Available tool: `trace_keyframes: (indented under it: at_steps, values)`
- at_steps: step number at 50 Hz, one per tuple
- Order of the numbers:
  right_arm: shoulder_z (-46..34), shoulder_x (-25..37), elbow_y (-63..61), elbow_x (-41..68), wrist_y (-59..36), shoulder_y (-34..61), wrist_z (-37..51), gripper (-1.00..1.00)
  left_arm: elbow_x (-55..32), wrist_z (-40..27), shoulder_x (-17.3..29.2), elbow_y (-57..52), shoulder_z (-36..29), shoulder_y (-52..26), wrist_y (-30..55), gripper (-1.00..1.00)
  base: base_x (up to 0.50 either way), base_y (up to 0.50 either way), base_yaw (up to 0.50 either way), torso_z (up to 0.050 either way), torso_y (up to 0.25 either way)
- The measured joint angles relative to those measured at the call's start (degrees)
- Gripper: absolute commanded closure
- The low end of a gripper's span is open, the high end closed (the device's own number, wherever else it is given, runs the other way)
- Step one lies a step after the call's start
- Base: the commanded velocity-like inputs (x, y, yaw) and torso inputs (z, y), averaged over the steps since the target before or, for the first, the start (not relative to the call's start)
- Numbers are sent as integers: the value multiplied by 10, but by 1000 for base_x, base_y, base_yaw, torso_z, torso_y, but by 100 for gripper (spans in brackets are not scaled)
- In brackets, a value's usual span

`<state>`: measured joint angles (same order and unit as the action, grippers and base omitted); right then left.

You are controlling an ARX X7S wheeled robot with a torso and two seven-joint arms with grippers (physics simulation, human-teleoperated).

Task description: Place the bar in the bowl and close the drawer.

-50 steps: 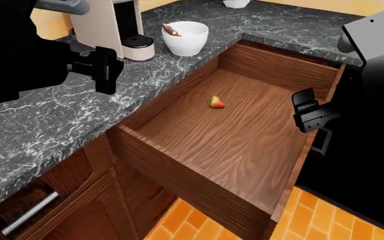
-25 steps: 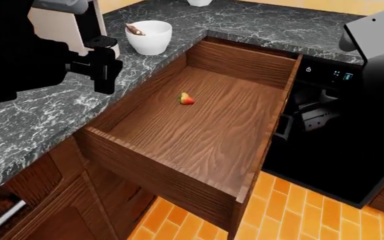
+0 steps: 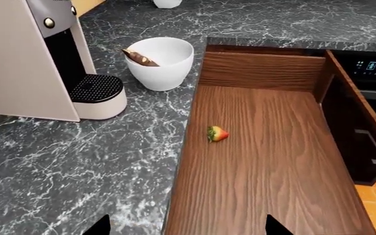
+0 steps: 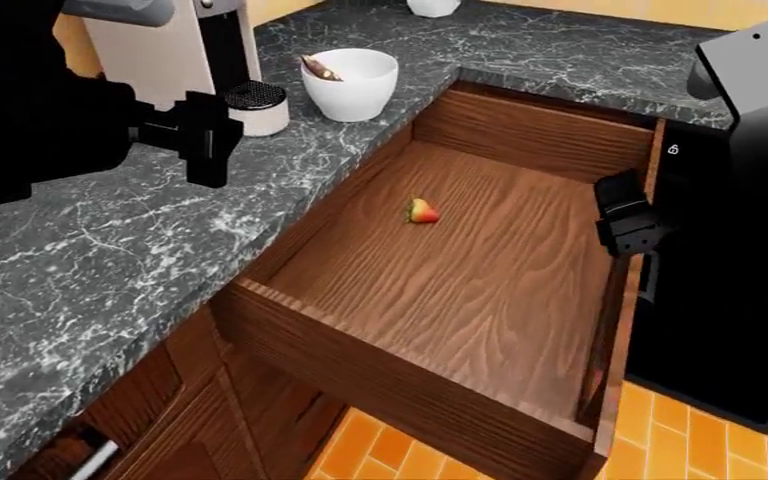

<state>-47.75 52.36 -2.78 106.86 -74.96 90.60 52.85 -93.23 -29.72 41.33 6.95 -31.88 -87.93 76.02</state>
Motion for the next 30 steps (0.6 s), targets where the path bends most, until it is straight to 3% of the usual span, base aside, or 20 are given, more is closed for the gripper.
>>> trace_keyframes:
  at_steps: [19,27,30]
  values:
    - [-5,0,20,24,7,3,8,-100,-1,3,0,0,-6,-2,-5,-100,174,-473,0,0,0]
    - [-7,0,18,19,10,2,8,-100,-2,2,-1,0,-10,-4,-5,-100,8,-15,0,0,2]
    - [-6,1,14,18,11,1,5,-100,-4,0,0,0,-11,-5,-3,-100,0,0,-500,0,0]
